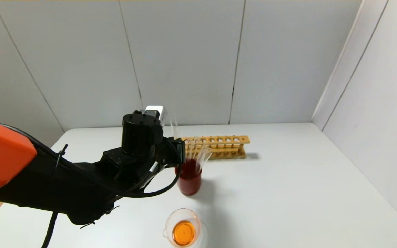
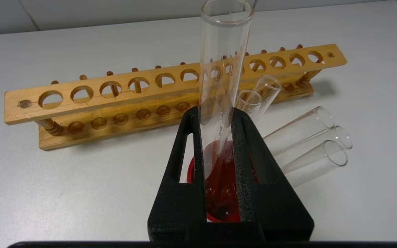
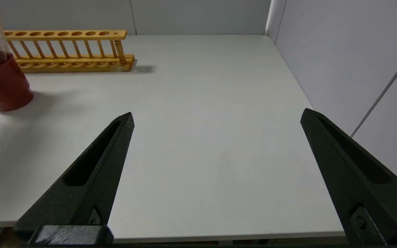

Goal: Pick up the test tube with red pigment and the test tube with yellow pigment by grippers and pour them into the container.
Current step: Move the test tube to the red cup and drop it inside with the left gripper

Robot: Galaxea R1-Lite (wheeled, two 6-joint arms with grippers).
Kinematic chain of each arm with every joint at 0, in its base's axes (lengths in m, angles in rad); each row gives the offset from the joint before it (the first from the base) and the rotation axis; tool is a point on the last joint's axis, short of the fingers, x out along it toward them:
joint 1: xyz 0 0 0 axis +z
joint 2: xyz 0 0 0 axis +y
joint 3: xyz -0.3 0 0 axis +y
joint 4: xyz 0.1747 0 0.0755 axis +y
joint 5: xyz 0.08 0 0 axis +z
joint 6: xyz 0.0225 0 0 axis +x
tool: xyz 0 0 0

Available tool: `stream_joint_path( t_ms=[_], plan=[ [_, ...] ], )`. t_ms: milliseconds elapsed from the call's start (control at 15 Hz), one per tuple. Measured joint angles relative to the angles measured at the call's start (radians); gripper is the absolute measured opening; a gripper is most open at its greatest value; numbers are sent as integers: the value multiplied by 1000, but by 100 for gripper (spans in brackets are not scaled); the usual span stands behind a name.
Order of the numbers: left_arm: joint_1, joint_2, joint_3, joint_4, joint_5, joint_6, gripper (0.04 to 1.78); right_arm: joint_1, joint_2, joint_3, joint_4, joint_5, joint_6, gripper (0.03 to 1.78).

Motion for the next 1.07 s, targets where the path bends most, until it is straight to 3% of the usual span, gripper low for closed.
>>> stream_joint_path(
  t_ms=[533,667,800,1067],
  plan=[
    [-3,55,16,-37,20,-2,30,0,0,0,0,0,0,170],
    [-3,59,17,-36,19,-2,38,0,0,0,0,0,0,170],
    [-3,61,17,-36,18,-3,57,0,0,0,0,0,0,170],
    [-3,65,20,-36,19,-3,124,0,0,0,0,0,0,170]
  ],
)
